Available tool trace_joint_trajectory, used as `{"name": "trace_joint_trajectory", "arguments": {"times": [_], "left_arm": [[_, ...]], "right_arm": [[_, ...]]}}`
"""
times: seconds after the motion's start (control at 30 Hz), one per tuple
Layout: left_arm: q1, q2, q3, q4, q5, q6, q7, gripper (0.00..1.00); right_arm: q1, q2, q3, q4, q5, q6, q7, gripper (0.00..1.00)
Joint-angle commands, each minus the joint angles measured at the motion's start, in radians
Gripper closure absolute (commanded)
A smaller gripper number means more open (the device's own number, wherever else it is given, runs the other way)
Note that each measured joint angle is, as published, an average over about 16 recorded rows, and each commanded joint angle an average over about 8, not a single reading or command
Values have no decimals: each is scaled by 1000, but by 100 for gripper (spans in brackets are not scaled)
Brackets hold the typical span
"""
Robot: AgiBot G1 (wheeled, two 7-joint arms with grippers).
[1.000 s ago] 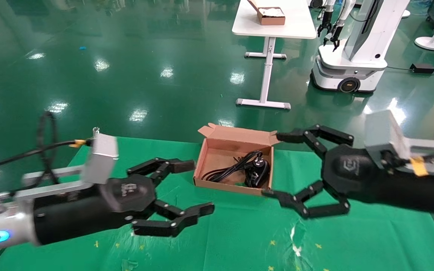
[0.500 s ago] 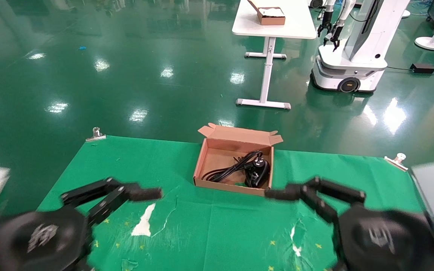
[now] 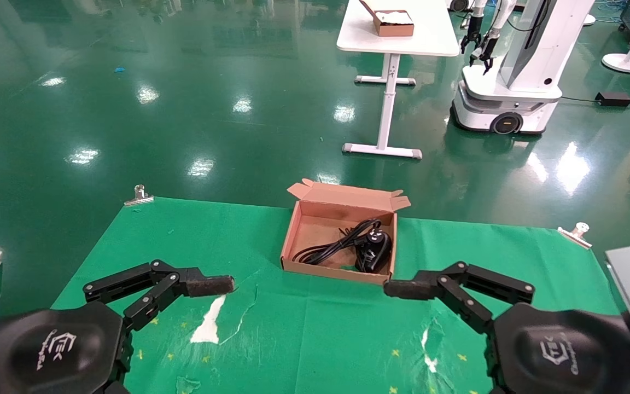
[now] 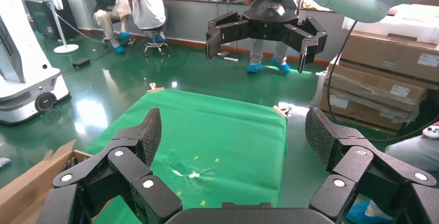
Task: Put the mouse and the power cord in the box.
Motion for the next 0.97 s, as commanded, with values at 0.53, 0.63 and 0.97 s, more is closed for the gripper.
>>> {"name": "trace_joint_trajectory", "arguments": {"times": [0.53, 0.63, 0.97], "left_arm": [[-6, 10, 14, 10, 5, -15, -1, 0], [-7, 10, 14, 10, 6, -16, -1, 0], [-7, 11, 16, 11, 6, -18, -1, 0]], "right_arm": [[16, -5, -9, -15, -12, 5, -6, 0], [17, -6, -10, -16, -12, 5, -7, 0], [19, -6, -10, -18, -14, 6, -7, 0]]}}
